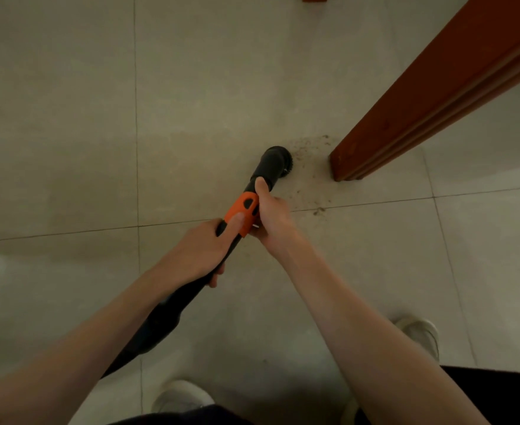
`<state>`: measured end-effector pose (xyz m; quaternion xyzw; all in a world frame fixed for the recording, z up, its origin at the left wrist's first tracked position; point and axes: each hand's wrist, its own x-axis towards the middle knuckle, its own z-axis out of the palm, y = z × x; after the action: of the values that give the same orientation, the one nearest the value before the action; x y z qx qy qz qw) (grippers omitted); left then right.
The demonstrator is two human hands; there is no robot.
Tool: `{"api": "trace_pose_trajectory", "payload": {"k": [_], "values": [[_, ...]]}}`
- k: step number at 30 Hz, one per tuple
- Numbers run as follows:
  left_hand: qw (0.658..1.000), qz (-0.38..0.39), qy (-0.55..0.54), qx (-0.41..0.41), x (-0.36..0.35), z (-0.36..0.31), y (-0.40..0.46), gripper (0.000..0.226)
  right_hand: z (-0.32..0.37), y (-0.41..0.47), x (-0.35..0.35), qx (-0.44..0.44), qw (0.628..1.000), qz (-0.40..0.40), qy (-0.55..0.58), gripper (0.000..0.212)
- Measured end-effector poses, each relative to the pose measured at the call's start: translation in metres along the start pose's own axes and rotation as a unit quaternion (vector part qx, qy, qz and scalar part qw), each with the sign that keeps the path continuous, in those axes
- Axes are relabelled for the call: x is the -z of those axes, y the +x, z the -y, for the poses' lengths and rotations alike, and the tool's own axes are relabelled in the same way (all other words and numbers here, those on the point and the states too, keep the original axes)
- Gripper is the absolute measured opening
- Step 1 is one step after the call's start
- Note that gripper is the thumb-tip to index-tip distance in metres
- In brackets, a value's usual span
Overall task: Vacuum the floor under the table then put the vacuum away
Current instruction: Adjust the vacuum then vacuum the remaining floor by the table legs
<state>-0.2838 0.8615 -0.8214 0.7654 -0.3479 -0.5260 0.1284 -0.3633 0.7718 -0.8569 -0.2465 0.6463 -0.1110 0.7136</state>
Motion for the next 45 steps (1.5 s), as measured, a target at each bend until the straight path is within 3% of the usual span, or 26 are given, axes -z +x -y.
{"api": "trace_pose_trajectory", "payload": {"k": [22, 35, 45], "values": [[0.999, -0.021, 0.032, 0.006, 0.004, -0.042, 0.037, 0.049, 0.045, 0.018, 0.016, 0.016, 1.000, 0.009, 0.022, 0.034], [0.997, 0.029, 0.075, 0.015, -0.002, -0.045, 0.023, 0.050, 0.025, 0.010, 0.030, 0.003, 0.998, 0.004, 0.070, 0.035], [0.997, 0.006, 0.078, -0.007, -0.008, -0.063, 0.041, 0.051, 0.044, 0.020, 0.041, 0.022, 0.998, -0.020, 0.059, 0.035]]}}
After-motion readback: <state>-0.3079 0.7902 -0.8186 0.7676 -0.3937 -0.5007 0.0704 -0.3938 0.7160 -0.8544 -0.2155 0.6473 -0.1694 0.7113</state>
